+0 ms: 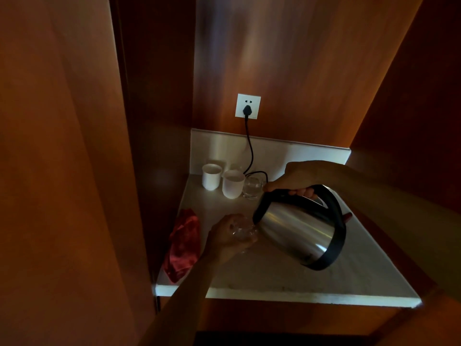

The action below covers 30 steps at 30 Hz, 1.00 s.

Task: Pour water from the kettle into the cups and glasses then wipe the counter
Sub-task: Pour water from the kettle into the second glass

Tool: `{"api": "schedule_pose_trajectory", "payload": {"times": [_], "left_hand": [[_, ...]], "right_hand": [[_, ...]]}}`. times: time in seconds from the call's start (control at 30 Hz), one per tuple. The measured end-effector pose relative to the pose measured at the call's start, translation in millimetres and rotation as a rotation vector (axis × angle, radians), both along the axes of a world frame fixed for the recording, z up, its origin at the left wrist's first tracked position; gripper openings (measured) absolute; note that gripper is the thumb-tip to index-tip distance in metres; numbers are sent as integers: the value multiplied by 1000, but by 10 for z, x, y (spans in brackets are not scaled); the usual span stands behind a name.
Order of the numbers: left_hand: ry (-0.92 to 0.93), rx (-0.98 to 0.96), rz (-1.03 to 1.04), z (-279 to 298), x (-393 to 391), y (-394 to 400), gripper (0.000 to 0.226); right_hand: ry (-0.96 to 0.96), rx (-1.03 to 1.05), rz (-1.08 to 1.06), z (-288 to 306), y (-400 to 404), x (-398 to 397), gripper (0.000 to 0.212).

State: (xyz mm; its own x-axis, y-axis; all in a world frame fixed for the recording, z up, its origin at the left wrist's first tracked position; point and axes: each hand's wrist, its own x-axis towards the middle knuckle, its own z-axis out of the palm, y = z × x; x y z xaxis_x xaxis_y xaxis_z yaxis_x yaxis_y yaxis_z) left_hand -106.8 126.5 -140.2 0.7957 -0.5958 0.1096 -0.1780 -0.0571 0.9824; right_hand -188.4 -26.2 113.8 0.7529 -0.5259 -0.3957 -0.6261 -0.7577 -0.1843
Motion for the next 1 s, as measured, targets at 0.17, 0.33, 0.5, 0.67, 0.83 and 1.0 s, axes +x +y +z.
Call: {"api": "schedule_pose_trajectory", "payload": {"times": [0.17, 0.33, 0.5, 0.67, 0.83, 1.0], "left_hand": [[-34, -2, -8, -1, 2, 11, 63], [-25, 11, -4, 2, 2, 30, 68], [-63, 42, 8, -6, 12, 13, 72], [-75, 45, 18, -2, 13, 9, 77], [-77, 46, 1, -5, 19, 27, 73], [-82, 53, 3, 4, 22, 33, 73]], "right_hand": [[1, -4, 2, 12, 31, 0, 56], [9, -2, -10, 6, 40, -13, 57], [17, 12, -13, 16, 53, 4, 57], [27, 4, -3, 35, 86, 14, 56], [36, -5, 11, 52, 93, 21, 55], [48, -8, 11, 57, 94, 40, 57]]}}
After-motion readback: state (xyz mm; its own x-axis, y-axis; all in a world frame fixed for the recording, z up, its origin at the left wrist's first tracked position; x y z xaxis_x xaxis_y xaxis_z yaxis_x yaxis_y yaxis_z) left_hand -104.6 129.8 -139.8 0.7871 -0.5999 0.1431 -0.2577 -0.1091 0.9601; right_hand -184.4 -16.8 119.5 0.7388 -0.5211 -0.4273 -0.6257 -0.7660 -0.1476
